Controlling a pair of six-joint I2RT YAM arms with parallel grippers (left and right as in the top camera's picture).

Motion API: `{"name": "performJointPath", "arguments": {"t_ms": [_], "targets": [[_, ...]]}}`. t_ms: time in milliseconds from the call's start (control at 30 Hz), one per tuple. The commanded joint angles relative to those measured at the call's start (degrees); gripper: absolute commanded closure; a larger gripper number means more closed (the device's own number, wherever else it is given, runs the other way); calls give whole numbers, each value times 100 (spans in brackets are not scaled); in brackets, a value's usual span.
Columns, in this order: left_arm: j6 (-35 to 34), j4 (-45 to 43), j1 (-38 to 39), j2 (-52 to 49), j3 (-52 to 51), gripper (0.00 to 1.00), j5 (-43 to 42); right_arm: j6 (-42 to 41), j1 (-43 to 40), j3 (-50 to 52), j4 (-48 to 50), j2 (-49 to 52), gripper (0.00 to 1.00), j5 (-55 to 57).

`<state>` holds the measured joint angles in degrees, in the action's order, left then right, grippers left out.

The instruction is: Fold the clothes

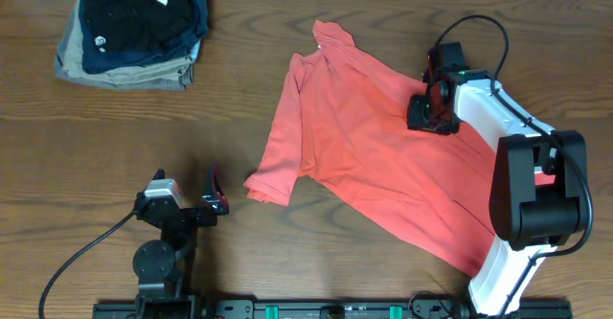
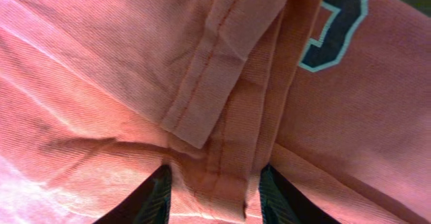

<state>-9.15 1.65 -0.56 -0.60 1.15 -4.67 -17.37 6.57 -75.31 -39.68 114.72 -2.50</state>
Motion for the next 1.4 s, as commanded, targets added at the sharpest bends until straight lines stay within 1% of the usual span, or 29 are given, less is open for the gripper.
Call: {"name": "performJointPath", "arguments": {"t_ms": [0,67,133,300,333,400,533,567,633,667,700,867,1000,1067,1267,1367], "targets": [[33,197,26,33,-92,2,-63,7,90,-66,-92,79,64,363],[33,199,26,33,-92,2,-63,9,90,-164,-212,76,67,457],[33,199,26,33,-92,2,-63,9,90,-299,-341,76,75,468],[33,199,26,33,-92,2,-63,7,90,-619,-610,76,96,463],[31,199,26,33,-92,2,-63,7,90,-643,-623,76,99,463],[33,199,26,33,-92,2,-63,7,90,-645,-621,76,99,442],[31,197,26,33,-92,2,-63,2,92,-645,-632,76,99,442],[33,197,26,33,-92,2,-63,2,92,-645,-643,76,96,442],[31,199,26,33,-92,2,-63,4,90,-636,-660,79,59,466],[31,197,26,33,-92,2,-63,7,87,-616,-658,81,50,468],[31,197,26,33,-92,2,-63,7,85,-579,-636,81,48,466],[33,197,26,33,-92,2,-63,2,87,-323,-481,81,48,461],[33,199,26,33,-92,2,-63,-39,90,-116,-328,81,51,398],[33,197,26,33,-92,2,-63,-46,90,-68,-286,81,54,354],[33,197,26,33,-92,2,-63,-103,101,-63,-214,81,70,352],[33,197,26,33,-92,2,-63,-105,101,-63,-162,81,72,214]]}}
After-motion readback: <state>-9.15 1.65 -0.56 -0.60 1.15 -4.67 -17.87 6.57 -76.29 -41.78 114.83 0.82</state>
